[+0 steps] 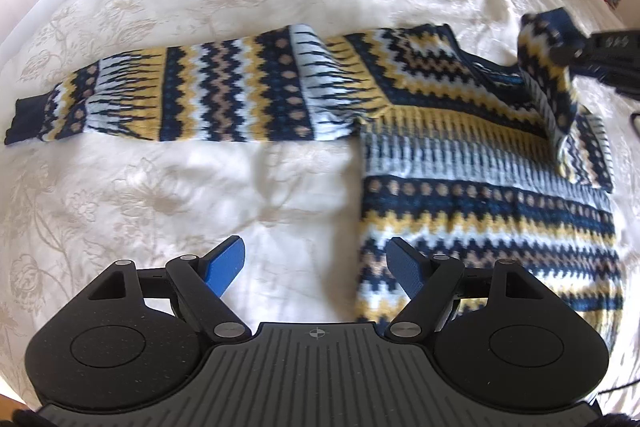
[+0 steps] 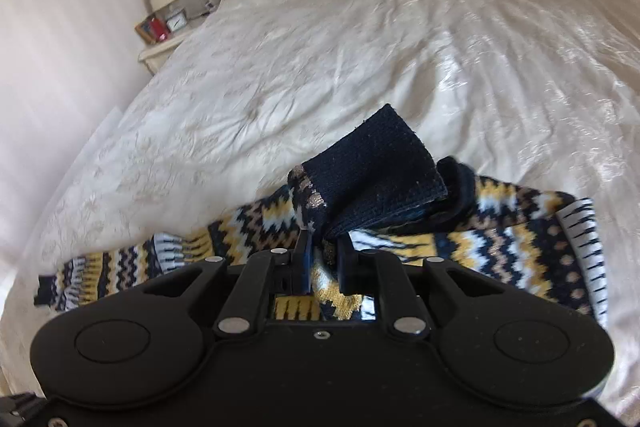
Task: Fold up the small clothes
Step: 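Carry the held sleeve across the sweater body with the right gripper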
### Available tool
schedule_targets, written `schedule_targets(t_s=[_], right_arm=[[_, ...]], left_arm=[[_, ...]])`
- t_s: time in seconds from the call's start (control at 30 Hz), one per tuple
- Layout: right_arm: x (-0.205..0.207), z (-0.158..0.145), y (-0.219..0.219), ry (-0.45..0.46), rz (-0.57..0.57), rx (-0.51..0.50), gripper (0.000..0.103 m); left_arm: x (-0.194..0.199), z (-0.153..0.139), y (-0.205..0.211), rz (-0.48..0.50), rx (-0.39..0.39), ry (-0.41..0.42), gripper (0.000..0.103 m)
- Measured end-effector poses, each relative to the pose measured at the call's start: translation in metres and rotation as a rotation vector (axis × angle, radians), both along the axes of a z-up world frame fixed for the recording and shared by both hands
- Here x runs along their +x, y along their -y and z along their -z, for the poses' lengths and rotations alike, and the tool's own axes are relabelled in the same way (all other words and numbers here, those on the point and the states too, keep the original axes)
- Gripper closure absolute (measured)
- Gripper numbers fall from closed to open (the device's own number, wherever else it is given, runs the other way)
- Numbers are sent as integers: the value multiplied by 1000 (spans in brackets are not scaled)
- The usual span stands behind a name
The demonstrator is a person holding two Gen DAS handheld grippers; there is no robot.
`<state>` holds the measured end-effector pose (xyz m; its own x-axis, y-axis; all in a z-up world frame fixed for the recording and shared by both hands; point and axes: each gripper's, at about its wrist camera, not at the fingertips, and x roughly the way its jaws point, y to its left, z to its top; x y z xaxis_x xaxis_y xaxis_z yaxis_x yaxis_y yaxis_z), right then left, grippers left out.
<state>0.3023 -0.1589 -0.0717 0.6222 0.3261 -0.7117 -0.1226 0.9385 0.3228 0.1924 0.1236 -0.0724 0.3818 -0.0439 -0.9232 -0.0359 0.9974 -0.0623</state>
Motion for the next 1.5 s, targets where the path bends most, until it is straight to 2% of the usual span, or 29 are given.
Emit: schedule_targets(t_s=[0.13, 0.2, 0.23, 0.3, 0.4, 0.6, 0.77, 0.9, 1.07, 1.2, 1.27, 1.37, 1.5], right_arm=[[-7, 14, -48, -22, -111, -81, 79], [-9, 17, -59, -34, -172, -64, 76], [-12, 18, -61, -37, -195, -53, 72], [-18, 16, -62, -27, -226, -44, 52], [-24, 18, -51, -24, -238, -48, 48], [-24, 32, 5, -77, -147, -90, 48], [-22, 43, 67, -119, -12, -121, 48], [-18, 50, 111, -143, 84, -140, 42], [-10, 59, 156, -168, 174, -130, 42], [-4, 66, 177, -181, 199, -121, 41], [-2, 70, 185, -184, 201, -118, 41], [2, 76, 195, -191, 206, -102, 41], [9, 86, 209, -197, 223, -77, 40]], left_arm=[[5, 3, -17, -40, -15, -2, 26], [6, 3, -20, -61, -23, 2, 26], [8, 3, -20, -69, -26, 4, 26], [13, 6, -17, -81, -30, 5, 26], [21, 6, -9, -94, -38, 17, 26], [49, 9, 23, -83, -56, 34, 26], [80, 17, 62, -38, -52, 36, 26], [102, 27, 90, -9, -57, 39, 26], [122, 50, 117, 22, -5, 27, 26], [133, 78, 120, 22, 63, -29, 26], [136, 93, 114, 12, 51, -67, 25], [134, 102, 106, 8, 13, -58, 22], [130, 106, 109, 37, 45, -45, 18]])
